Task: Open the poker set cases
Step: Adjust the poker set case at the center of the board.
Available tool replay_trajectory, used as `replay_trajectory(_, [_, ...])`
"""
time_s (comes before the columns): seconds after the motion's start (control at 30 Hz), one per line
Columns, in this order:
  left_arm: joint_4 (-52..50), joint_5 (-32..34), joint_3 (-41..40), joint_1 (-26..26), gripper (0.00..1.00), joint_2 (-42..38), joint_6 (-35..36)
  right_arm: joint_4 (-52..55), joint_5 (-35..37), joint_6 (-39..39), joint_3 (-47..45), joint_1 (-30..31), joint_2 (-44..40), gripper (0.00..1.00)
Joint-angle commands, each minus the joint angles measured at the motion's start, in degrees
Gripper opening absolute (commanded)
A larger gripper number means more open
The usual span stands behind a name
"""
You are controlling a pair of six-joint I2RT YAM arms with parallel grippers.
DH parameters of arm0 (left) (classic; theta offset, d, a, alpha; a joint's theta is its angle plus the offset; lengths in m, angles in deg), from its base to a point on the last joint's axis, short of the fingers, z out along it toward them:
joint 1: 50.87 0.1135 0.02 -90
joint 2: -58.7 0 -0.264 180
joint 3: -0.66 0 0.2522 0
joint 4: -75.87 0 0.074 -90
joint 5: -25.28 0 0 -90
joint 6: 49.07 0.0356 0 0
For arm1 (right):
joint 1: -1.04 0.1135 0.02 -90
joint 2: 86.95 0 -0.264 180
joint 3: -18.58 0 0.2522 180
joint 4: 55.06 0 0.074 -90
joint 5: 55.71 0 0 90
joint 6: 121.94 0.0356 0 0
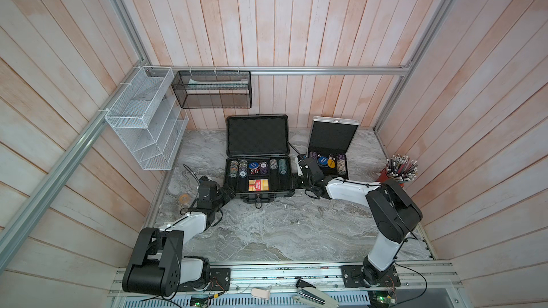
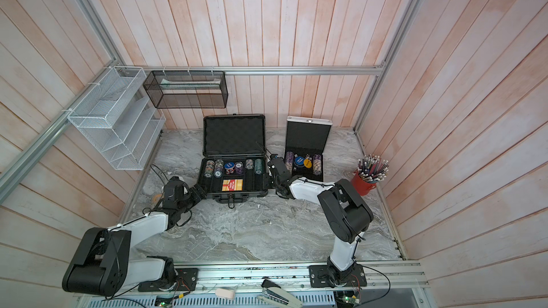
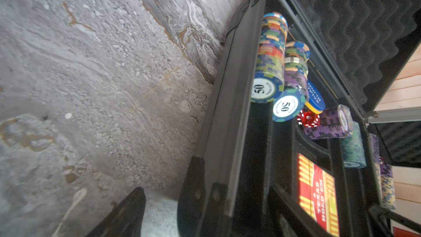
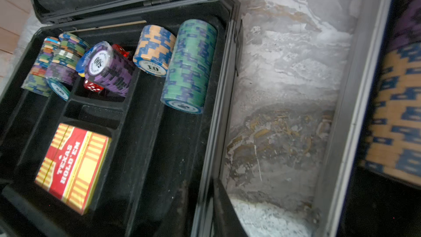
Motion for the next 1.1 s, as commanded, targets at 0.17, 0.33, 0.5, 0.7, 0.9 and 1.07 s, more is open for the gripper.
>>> replay_trajectory(0.17, [0.2, -3.53, 0.62, 1.39, 0.86, 5.16, -0.75, 3.56, 3.96, -1.06, 3.44, -0.51, 5.23, 0.08])
replay_trajectory(0.33, [1.33, -7.32, 1.22, 3.62, 0.86, 8.11, -0.51, 3.39, 4.16, -0.12, 4.41, -0.61, 7.42, 0.06])
replay_trajectory(0.5, [1.7, -7.29, 1.82, 3.67, 0.86, 8.89, -0.54, 1.31, 6.77, 0.78, 4.22, -0.03, 7.56, 0.05])
replay_trajectory(0.7, [0.56, -6.41, 1.77, 3.63, 0.84, 7.64, 0.11, 1.24, 12.19, 0.35, 5.94, 1.5, 9.21, 0.04])
replay_trajectory(0.9, [-1.36, -4.78, 1.93, 3.6, 0.84, 5.49, 1.24, -0.18, 15.05, 1.23, 7.12, 2.5, 11.07, 0.04])
replay_trajectory(1.07, [-3.58, -3.41, 1.73, 2.56, 0.83, 2.95, 1.96, 0.19, 16.17, 1.12, 6.9, 3.33, 11.1, 0.03])
